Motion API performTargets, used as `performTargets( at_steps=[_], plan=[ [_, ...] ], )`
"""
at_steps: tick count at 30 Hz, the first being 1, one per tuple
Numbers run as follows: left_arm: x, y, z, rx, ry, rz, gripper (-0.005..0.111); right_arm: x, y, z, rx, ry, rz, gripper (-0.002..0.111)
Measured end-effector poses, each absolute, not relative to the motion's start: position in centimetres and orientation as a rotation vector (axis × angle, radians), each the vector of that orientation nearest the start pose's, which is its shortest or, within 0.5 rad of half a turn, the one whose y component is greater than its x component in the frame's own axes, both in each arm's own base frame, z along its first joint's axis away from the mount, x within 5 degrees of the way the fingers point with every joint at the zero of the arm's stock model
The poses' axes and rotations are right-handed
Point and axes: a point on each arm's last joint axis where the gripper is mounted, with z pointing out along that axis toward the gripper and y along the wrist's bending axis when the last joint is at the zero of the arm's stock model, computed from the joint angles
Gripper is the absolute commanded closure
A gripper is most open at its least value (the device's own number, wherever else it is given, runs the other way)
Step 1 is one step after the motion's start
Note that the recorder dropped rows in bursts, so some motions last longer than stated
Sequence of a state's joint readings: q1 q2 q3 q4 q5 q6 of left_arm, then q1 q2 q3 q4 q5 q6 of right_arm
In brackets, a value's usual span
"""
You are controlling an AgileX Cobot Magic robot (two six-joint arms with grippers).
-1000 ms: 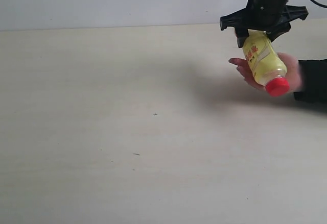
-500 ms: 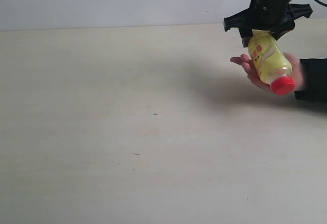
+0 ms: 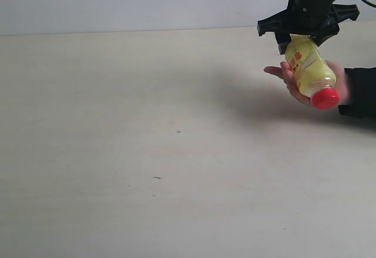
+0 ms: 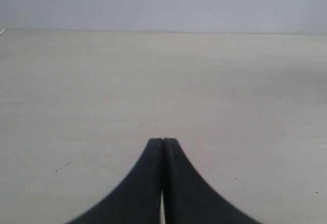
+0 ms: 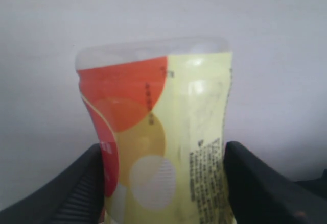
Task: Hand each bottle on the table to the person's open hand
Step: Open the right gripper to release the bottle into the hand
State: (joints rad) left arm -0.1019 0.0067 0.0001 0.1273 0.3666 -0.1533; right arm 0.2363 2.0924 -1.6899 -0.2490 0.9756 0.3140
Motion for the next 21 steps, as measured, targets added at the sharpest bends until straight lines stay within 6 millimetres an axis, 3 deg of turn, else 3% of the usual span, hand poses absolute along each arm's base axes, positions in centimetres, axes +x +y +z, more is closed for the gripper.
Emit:
performTargets(
  at_steps=[8,21],
  plan=[
    [5.34,-0.13,18.01,0.031,1.854,-0.053,0.107,43.72,8.6,20.65,-0.048,2.805,-0.201,0.023],
    [5.34,-0.13,18.01,0.031,1.854,-0.053,0.107,43.82,8.62,20.92,-0.055,2.785,-0.197,0.021]
  ],
)
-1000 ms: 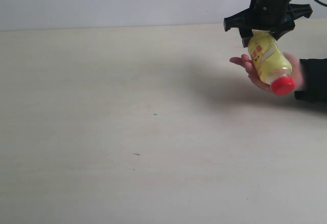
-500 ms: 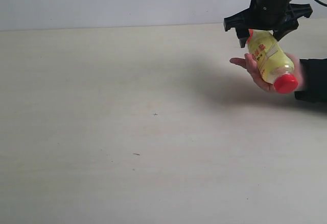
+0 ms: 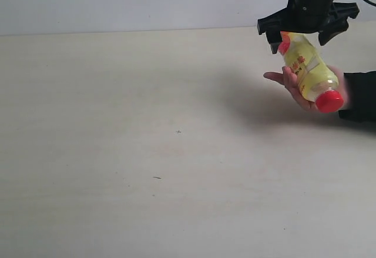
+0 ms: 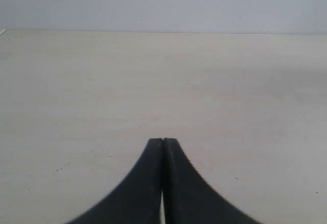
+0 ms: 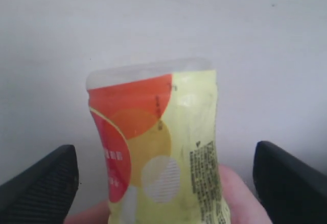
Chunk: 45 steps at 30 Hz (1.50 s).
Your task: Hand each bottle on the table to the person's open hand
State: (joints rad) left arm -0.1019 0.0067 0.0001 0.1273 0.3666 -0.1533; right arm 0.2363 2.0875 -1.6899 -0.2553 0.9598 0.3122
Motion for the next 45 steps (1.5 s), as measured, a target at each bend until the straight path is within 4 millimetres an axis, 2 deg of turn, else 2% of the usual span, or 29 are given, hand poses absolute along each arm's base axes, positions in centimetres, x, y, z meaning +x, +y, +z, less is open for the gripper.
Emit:
performTargets(
  at_steps=[4,11,17,21,23,26,33,35,40,45],
  plan=[
    [5.3,-0.1,18.0,0.031,1.854,-0.053,0.107,43.6,8.6,22.5,-0.07,2.741,-0.182,0.021],
    [5.3,-0.1,18.0,0.031,1.854,-0.053,0.107,42.2,8.4,27.4,-0.126,2.639,-0.145,0.021],
    [5.3,-0.1,18.0,0.031,1.854,-0.053,0.107,39.5,8.5,32.4,-0.209,2.574,-0.034,0.021],
    [5.3,-0.1,18.0,0.031,1.854,-0.053,0.107,37.5,8.6,35.0,-0.263,2.553,0.031,0.025],
    [5.3,-0.1,18.0,0.031,1.854,-0.053,0.107,36.4,8.5,36.2,-0.282,2.548,0.052,0.03],
    [5.3,-0.1,18.0,0.031,1.854,-0.053,0.107,34.7,8.2,37.9,-0.296,2.546,0.068,0.046],
    [5.3,-0.1,18.0,0.031,1.854,-0.053,0.107,30.7,7.9,41.4,-0.318,2.524,0.156,0.099],
    [5.3,-0.1,18.0,0.031,1.854,-0.053,0.107,29.5,8.2,42.6,-0.338,2.487,0.249,0.108],
    [5.3,-0.1,18.0,0.031,1.854,-0.053,0.107,26.5,8.8,45.2,-0.41,2.382,0.425,0.108],
    [5.3,-0.1,18.0,0.031,1.854,-0.053,0.107,23.8,8.4,47.0,-0.437,2.308,0.448,0.108]
  ],
)
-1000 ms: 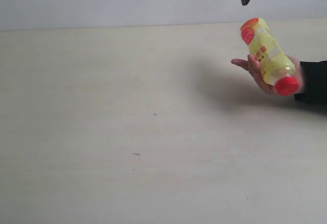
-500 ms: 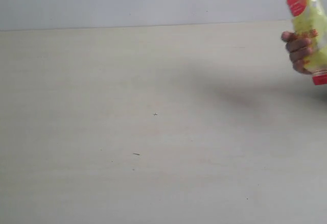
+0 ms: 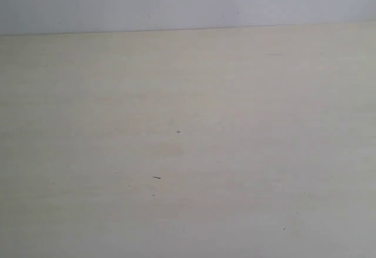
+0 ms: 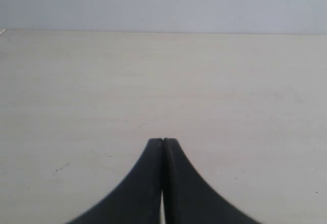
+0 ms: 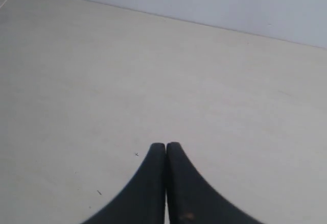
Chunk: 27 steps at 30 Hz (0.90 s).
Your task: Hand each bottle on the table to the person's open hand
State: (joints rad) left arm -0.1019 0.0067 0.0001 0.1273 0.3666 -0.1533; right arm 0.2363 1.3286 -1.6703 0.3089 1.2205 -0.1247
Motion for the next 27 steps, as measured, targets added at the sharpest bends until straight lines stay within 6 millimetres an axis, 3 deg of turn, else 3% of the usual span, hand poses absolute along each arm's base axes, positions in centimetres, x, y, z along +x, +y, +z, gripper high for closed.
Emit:
performTargets(
  at_steps=[4,12,17,23,27],
  plan=[
    [5.3,-0.1,18.0,0.031,1.854,-0.053,0.107,21.0,7.7,46.9,-0.445,2.272,0.446,0.108],
    [5.3,-0.1,18.0,0.031,1.854,-0.053,0.107,17.8,6.5,43.5,-0.334,2.099,0.431,0.108],
    [5.3,-0.1,18.0,0.031,1.854,-0.053,0.107,16.3,5.8,39.5,-0.26,2.037,0.42,0.108],
    [5.3,-0.1,18.0,0.031,1.854,-0.053,0.107,15.4,5.6,34.0,-0.248,2.184,0.426,0.108],
    [5.3,-0.1,18.0,0.031,1.854,-0.053,0.107,15.1,5.7,32.3,-0.258,2.263,0.431,0.108]
  ],
)
